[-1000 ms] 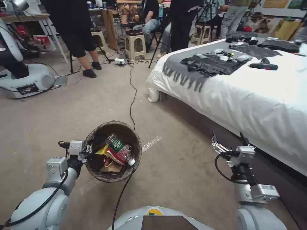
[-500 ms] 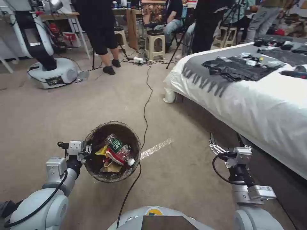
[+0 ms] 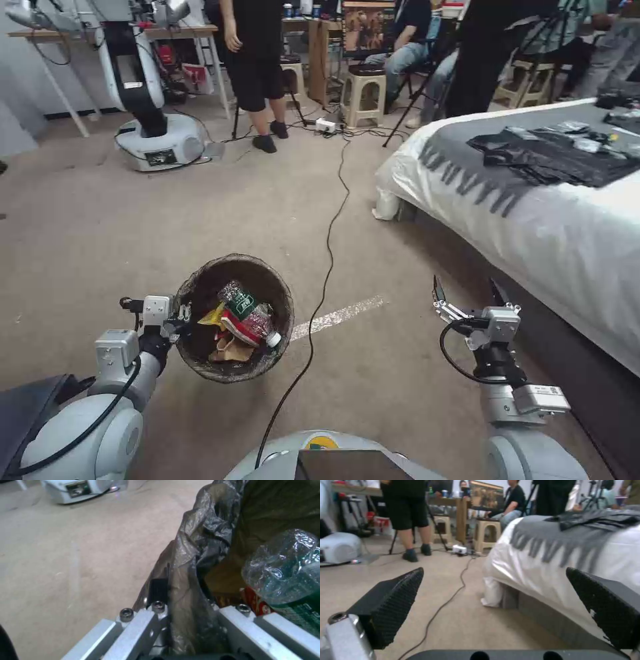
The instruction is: Pick up the trash bin, then pick up the garbage from the floor and place it into the trash bin.
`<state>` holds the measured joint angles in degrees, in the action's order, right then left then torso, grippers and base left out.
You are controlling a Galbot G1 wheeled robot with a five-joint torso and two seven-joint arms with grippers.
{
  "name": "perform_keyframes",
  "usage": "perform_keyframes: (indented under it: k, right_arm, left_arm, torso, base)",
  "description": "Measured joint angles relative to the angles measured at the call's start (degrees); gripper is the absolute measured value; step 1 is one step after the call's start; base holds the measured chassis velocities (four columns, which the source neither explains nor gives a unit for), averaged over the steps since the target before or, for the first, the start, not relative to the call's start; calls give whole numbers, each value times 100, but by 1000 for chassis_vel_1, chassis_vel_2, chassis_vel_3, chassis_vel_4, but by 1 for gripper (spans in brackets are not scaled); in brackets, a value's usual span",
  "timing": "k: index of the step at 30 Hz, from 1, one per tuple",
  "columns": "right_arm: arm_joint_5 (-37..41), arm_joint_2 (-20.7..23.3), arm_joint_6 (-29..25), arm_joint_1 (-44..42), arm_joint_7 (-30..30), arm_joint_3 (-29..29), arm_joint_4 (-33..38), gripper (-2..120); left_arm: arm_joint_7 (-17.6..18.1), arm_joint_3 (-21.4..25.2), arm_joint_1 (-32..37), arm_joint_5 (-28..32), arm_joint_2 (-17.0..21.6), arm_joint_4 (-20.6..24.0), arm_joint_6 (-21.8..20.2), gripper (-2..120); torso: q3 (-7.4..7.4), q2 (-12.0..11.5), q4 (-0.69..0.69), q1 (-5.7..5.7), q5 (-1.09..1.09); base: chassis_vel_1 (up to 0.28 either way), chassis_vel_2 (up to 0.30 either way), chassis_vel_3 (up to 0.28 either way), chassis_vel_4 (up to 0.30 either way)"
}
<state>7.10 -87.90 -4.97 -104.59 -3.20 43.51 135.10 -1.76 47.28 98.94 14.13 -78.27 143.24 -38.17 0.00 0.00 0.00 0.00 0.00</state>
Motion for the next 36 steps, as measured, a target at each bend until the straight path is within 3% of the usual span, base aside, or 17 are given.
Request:
perform_keyframes:
  k: [24, 36]
  right_arm:
    - [120, 66, 30, 107, 21, 76, -106, 100]
    - [119, 38, 28, 99, 24, 126, -108, 100]
  left_arm:
    - [24, 2, 41, -73, -77, 0, 100, 3]
    - [316, -4, -24, 245, -27, 0, 40, 3]
  torso:
    - [0, 0, 2, 0, 0]
    - [0, 0, 0, 0, 0]
  base:
    - [75, 78, 81, 75]
    - [9, 5, 4, 7]
